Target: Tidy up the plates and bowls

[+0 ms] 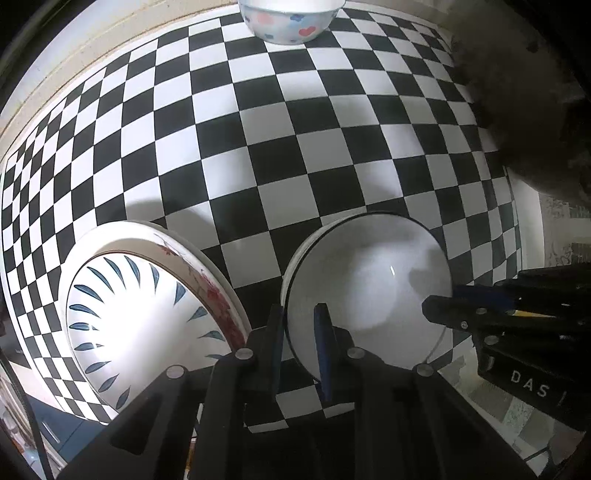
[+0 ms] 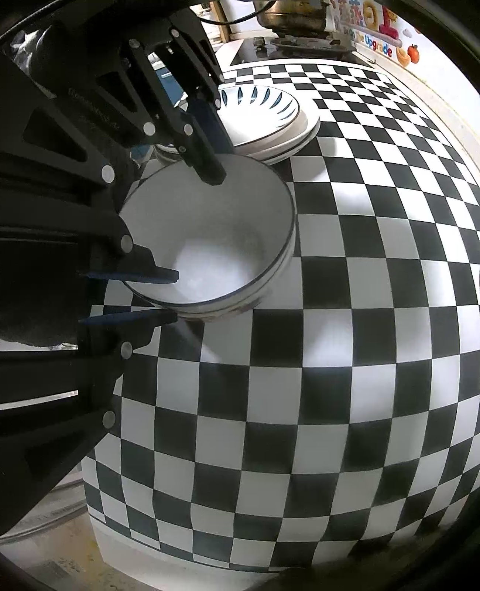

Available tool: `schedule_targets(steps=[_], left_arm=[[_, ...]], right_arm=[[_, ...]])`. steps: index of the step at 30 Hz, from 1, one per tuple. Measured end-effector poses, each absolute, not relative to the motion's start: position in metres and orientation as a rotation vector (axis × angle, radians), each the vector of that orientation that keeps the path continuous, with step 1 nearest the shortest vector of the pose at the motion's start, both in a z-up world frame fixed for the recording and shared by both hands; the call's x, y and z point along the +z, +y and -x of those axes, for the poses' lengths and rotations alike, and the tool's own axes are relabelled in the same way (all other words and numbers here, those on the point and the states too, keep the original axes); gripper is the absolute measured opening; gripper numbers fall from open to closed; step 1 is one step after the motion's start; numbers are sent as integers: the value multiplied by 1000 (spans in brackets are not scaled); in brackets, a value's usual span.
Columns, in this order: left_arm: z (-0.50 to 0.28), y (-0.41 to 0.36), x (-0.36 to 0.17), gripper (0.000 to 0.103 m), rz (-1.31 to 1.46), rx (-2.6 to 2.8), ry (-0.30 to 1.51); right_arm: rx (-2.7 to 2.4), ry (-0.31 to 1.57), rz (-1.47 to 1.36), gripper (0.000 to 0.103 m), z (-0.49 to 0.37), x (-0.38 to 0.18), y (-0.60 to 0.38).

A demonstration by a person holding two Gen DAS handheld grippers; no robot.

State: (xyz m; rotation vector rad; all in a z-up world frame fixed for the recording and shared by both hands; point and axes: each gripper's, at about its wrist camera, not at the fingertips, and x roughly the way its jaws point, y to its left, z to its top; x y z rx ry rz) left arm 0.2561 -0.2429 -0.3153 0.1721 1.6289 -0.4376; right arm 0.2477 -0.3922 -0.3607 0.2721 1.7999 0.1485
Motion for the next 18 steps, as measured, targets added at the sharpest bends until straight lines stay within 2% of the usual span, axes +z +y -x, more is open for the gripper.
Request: schedule_targets(steps=[5, 8, 9, 11, 12, 13, 18], left_arm=[[-268, -234, -284, 15, -150, -421, 1536], [-293, -226, -261, 16, -117, -389, 1459], [-301, -225, -257, 18, -116, -382, 1443], [-321, -222, -259, 23, -128, -370, 1435], [-333, -221, -265, 23, -137, -359, 1442], [-343, -219, -273, 23, -145, -341, 1455], [-397, -208, -311, 23, -101, -286, 1526]], right_arm=[[156, 1756, -293, 17, -250, -342, -401], [149, 1657, -284, 19, -266, -311, -415], [148, 1616, -294, 21, -274, -301, -420], [136, 1553, -287, 45, -288, -288, -428], [124, 1506, -279, 49, -299, -283, -433], [116, 1487, -277, 51, -304, -281, -436], [70, 1466, -330, 52, -346, -301, -454]])
